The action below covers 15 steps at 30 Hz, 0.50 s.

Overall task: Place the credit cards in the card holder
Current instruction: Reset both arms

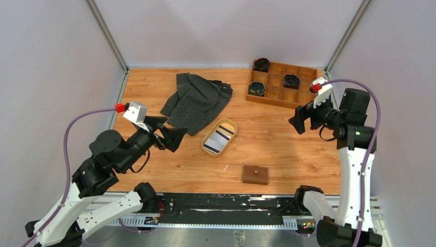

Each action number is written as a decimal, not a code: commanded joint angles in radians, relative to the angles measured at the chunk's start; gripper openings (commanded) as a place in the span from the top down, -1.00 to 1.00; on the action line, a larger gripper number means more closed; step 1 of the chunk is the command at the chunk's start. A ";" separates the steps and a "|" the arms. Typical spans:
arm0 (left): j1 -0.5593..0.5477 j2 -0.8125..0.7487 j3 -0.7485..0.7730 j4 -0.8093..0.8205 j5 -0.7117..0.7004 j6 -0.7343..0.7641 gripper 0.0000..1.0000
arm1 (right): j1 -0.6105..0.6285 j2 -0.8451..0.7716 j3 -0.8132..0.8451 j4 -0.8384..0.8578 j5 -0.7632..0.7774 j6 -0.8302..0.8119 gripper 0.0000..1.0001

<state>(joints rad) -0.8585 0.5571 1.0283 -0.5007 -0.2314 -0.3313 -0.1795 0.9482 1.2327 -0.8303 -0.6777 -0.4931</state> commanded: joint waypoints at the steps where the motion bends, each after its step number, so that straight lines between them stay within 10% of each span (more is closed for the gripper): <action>1: 0.007 -0.023 0.025 -0.177 -0.088 0.044 -1.00 | -0.017 -0.093 0.043 0.039 -0.022 0.223 -1.00; 15: 0.007 -0.079 -0.010 -0.202 -0.021 -0.009 -1.00 | -0.016 -0.218 0.017 0.099 0.040 0.334 -1.00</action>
<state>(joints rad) -0.8585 0.4850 1.0367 -0.6838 -0.2783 -0.3267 -0.1802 0.7502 1.2636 -0.7589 -0.6682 -0.2199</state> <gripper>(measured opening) 0.999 0.999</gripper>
